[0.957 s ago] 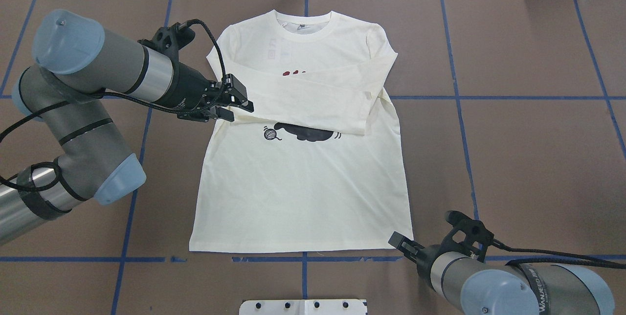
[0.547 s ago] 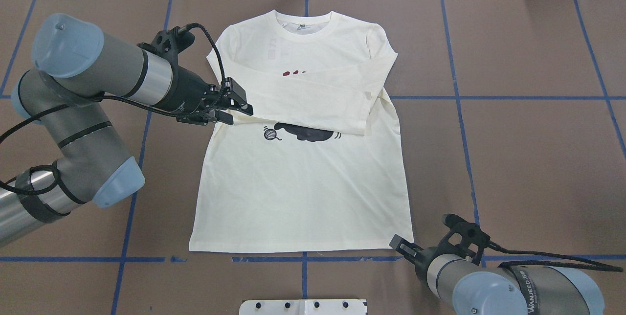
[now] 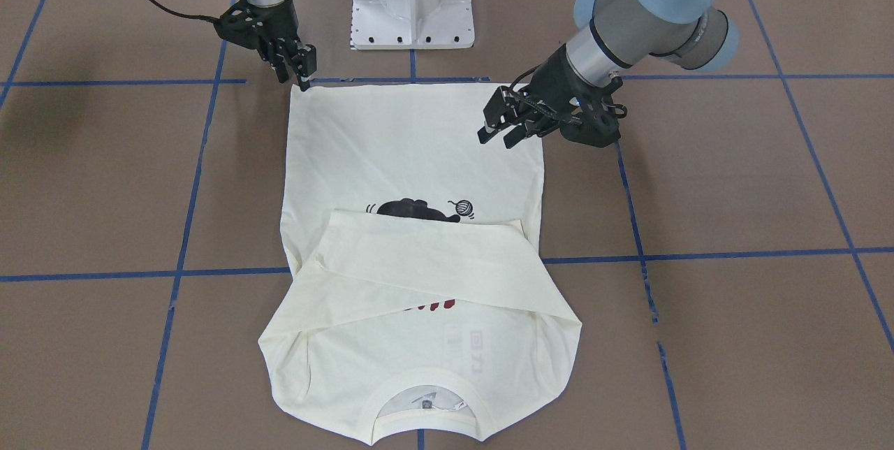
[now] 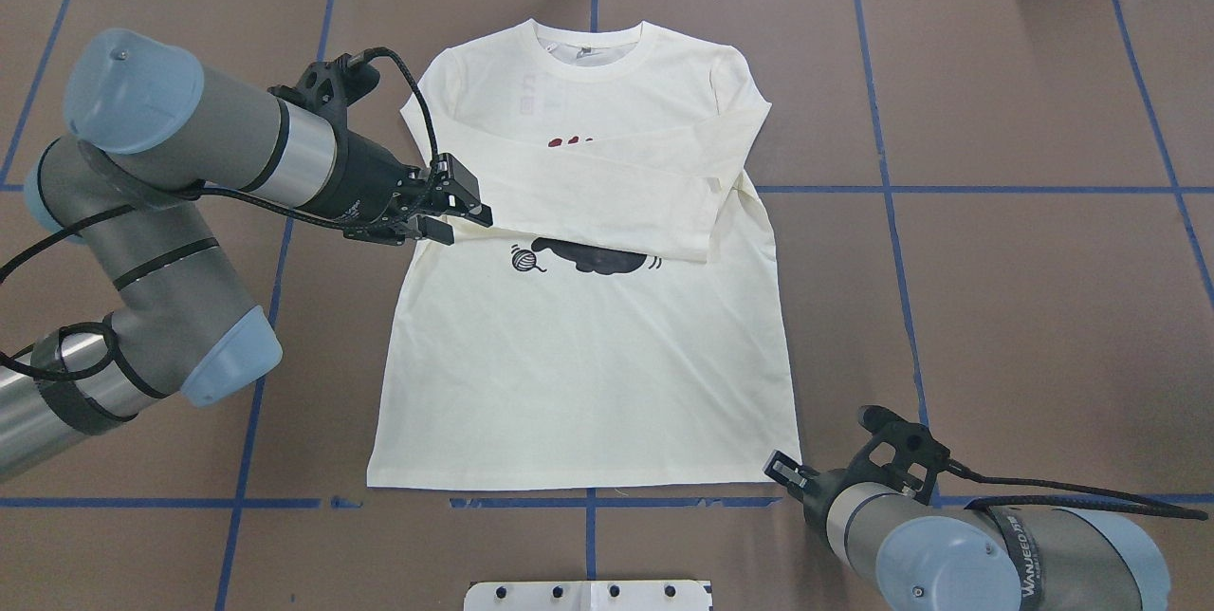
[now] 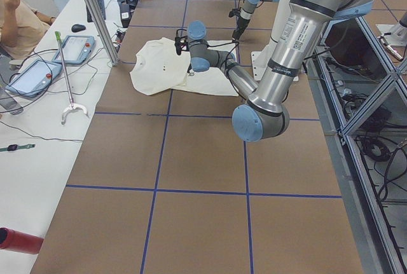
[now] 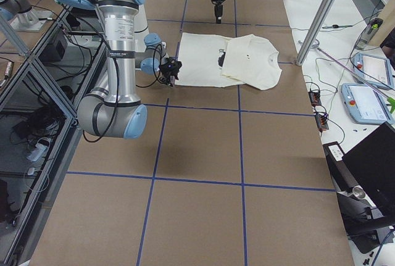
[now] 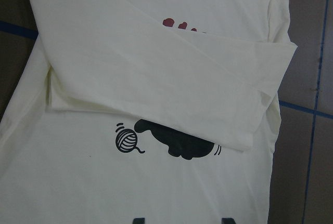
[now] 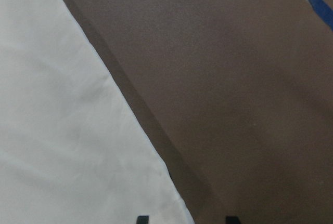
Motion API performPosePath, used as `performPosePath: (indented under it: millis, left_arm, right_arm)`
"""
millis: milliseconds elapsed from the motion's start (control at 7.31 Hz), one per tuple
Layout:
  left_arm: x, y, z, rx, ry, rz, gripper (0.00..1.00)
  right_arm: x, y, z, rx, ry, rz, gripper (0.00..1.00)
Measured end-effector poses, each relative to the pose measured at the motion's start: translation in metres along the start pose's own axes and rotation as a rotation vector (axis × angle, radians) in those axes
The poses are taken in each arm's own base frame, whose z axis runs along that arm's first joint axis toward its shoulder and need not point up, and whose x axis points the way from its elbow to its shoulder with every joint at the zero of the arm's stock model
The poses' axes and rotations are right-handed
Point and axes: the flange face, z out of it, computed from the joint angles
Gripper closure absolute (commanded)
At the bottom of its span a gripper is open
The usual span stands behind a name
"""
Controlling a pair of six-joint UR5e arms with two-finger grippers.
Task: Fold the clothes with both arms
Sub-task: 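Press the folded sleeve with the left gripper while the right gripper reaches the hem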
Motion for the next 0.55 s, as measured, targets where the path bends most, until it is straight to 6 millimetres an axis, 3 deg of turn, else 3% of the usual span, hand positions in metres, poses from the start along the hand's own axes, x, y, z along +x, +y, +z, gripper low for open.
performPosePath:
  millis: [274, 410, 547]
  left_arm:
    - [0.0001, 0.0011, 0.0010, -0.002, 0.000, 0.001, 0.39]
    - [0.0001, 0.0014, 0.0012, -0.003, 0.000, 0.001, 0.39]
    - [0.0006, 0.0017, 0.0009, -0.004, 0.001, 0.002, 0.38]
  right_arm:
    - [-0.0008, -0.0007, 0.0020, 0.003, 0.001, 0.001, 0.60]
    - [-0.0033, 0.0024, 0.0031, 0.000, -0.001, 0.002, 1.00]
    - [-0.0069, 0.0066, 0.0049, -0.004, -0.003, 0.002, 1.00]
